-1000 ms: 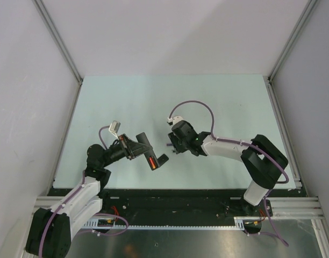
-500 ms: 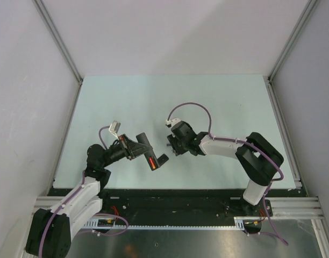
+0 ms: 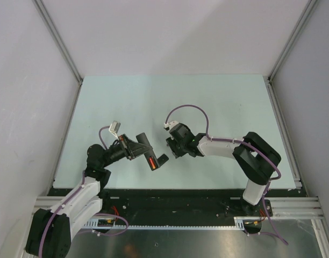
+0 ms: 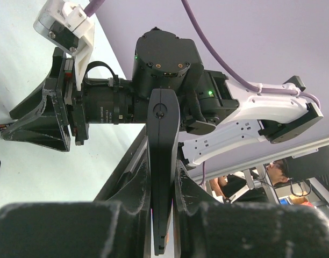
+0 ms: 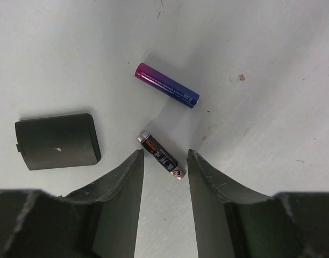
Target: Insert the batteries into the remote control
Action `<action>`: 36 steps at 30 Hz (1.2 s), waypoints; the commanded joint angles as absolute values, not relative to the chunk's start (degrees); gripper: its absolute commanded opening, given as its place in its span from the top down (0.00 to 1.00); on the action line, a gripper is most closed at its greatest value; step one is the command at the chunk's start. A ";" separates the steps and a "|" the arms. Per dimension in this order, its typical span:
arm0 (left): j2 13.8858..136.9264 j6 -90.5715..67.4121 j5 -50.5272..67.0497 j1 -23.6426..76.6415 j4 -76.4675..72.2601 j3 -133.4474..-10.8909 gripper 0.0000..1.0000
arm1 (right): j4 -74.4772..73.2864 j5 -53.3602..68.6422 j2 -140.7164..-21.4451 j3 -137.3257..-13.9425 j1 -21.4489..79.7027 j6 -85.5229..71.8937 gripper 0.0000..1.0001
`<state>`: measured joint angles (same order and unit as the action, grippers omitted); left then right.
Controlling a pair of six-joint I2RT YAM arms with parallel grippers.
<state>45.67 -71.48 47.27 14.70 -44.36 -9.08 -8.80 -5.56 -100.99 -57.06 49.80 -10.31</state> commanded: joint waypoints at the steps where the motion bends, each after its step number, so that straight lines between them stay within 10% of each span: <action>1: 44.39 -70.05 48.52 14.24 -45.61 -8.53 1.00 | -9.75 -6.94 -101.95 -58.71 50.53 -9.58 0.58; 23: 44.82 -70.05 48.52 14.33 -45.61 -8.53 1.00 | -14.32 -14.84 -96.33 -57.66 51.59 -14.32 1.00; 36: 46.14 -69.79 48.25 14.33 -45.62 -9.05 1.00 | -18.10 -19.42 -96.59 -57.66 45.18 -21.35 1.00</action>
